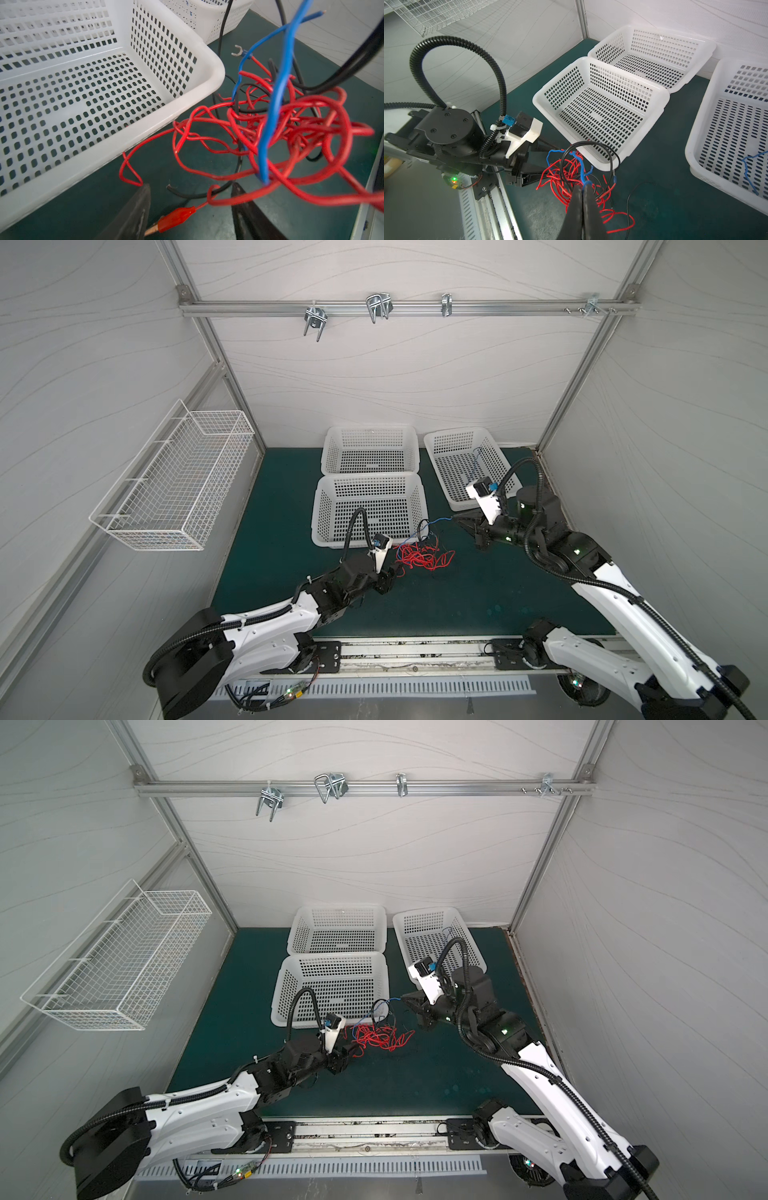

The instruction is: Untangle the cables

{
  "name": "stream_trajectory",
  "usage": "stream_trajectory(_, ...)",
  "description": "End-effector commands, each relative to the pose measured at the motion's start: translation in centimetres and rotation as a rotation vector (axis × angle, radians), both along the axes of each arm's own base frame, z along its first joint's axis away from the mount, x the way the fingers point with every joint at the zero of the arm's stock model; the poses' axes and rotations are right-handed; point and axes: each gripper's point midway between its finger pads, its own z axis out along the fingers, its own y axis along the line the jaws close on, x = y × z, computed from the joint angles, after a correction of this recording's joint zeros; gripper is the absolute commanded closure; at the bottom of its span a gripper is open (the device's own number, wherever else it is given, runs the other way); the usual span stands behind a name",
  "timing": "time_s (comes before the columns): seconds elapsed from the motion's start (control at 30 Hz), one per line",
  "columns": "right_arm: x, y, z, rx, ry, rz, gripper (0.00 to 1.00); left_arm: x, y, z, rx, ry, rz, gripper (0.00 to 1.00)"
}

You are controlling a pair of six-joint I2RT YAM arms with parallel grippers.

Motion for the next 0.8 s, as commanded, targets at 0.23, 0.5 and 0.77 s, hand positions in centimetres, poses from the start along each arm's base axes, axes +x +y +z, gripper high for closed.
stream_trajectory(0.23,-0.1,-0.1,2.9,0.073,-0.037,-0.001,1.0,1.6,-2.3,4.0,-0.1,-0.109,-0.025,0.69)
stream_trajectory(0.5,2.8,-2.9,1.6,-0.027,-0.04,-0.225,1.0,0.9,-1.8,2.1,-0.064,-0.015,-0.017,1.0)
stream_trajectory(0.77,7.2,-11.2,-2.2,-0.198,0.019,-0.671,1.0,0.8,1.9,1.1,-0.013,-0.006,0.125,1.0)
